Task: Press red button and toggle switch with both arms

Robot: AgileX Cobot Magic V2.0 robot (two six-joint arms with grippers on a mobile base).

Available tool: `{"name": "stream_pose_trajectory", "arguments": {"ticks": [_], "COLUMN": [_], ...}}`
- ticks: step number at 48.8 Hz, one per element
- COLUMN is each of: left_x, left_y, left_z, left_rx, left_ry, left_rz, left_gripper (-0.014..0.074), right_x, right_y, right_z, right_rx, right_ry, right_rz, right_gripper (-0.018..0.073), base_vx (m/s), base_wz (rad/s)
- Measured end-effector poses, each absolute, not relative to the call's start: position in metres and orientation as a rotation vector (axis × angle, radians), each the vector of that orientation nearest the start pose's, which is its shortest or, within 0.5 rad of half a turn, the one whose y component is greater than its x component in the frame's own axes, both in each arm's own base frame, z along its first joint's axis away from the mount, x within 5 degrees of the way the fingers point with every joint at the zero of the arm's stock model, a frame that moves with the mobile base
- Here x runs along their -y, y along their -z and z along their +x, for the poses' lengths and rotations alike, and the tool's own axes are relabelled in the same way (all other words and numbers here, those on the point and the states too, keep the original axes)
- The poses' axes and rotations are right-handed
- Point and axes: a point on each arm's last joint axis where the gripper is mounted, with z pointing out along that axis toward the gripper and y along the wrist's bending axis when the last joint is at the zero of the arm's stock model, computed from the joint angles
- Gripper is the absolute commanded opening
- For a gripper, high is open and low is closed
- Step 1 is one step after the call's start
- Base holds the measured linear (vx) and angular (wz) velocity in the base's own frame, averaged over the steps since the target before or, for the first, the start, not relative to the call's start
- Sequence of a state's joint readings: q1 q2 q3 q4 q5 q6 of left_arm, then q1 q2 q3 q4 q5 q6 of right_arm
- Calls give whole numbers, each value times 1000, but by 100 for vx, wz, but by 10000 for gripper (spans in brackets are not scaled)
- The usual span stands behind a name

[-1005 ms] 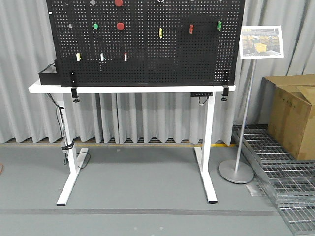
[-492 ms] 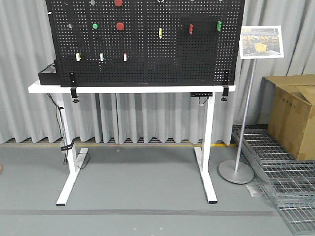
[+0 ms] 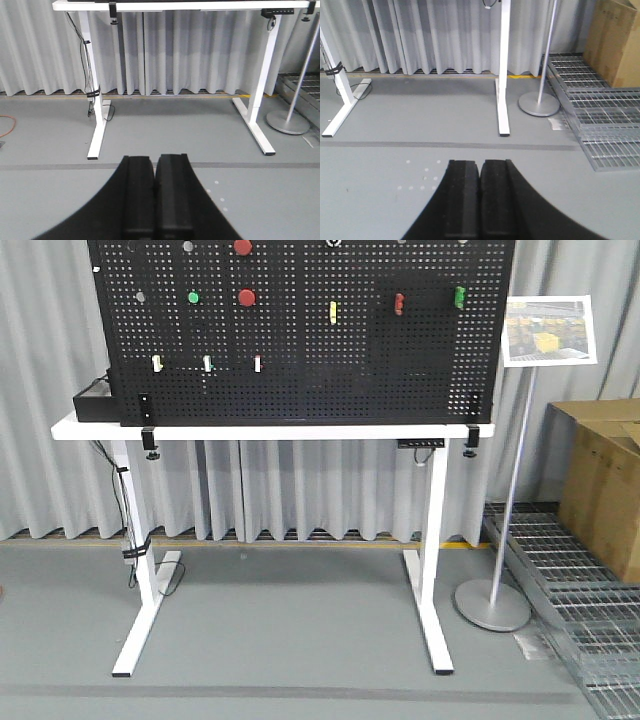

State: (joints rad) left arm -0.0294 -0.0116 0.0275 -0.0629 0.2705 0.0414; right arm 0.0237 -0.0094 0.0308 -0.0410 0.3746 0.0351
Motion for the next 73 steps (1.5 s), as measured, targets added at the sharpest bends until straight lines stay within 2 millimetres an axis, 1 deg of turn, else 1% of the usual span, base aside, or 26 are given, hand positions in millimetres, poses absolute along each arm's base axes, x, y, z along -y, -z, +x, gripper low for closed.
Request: {"name": "stream_pose_trajectory", "arguments": {"ticks": [18, 73], "left_x": [3, 3], "left_y": [-180, -180], "left_z": [55, 55], "left_rx": [-1770, -1770], "left_ry": [50, 50], "left_rz": [21, 21], "left_gripper": [2, 2], "right_x": [0, 0], "right_y": [-170, -170], "right_z": [53, 53], "right_rx": [-1879, -1879], "right_ry": [-2, -2], "right_rz": [-13, -13], "right_gripper": [0, 0], "base_vx": [32, 41], "base_wz": [3, -2]}}
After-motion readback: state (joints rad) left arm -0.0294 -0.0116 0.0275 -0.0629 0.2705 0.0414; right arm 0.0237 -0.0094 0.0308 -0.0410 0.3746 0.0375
